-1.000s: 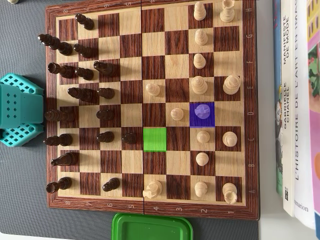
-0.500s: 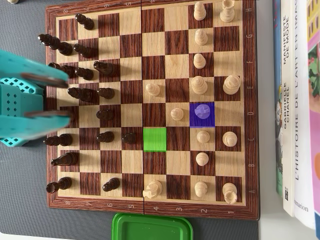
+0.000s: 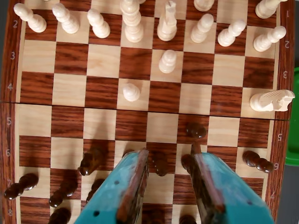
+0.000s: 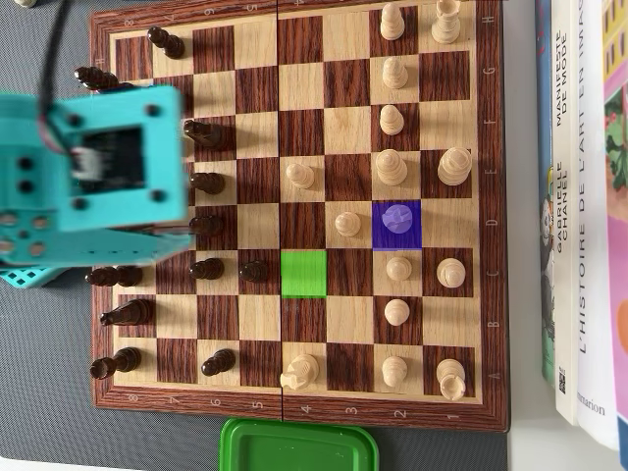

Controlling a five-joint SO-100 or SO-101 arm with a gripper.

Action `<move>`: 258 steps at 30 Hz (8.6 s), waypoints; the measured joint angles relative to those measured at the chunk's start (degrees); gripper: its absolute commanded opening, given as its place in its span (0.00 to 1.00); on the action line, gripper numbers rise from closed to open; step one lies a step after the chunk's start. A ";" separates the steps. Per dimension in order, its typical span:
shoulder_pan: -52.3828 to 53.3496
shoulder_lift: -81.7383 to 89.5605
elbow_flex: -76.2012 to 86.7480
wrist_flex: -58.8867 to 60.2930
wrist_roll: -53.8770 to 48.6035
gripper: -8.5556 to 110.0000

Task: Play chess

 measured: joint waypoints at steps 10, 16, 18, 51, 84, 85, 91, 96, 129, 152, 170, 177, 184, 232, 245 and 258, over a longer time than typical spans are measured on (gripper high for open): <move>0.00 -19.69 -13.10 0.09 0.00 0.19; 0.00 -30.23 -22.32 0.09 -2.11 0.19; 0.09 -33.49 -25.31 0.09 -4.04 0.19; 2.02 -60.73 -46.85 0.00 -9.76 0.19; 0.62 -66.62 -53.79 1.76 -11.34 0.18; 0.62 -66.62 -53.88 1.76 -11.43 0.19; 0.53 -66.80 -53.88 1.76 -11.51 0.19; 0.53 -70.22 -54.05 1.76 -11.51 0.19; 0.62 -76.11 -59.59 1.76 -13.45 0.19; 0.62 -76.11 -59.59 1.76 -13.45 0.11; 0.62 -76.11 -59.59 1.76 -13.45 0.10; 0.62 -76.11 -59.59 1.76 -13.45 0.10; 0.62 -75.94 -59.59 1.76 -13.45 0.10; 8.26 -45.79 -31.03 1.76 -13.45 0.10; 10.20 -45.70 -23.64 -2.90 -13.45 0.10; 10.28 -46.14 -21.88 -3.16 -13.45 0.10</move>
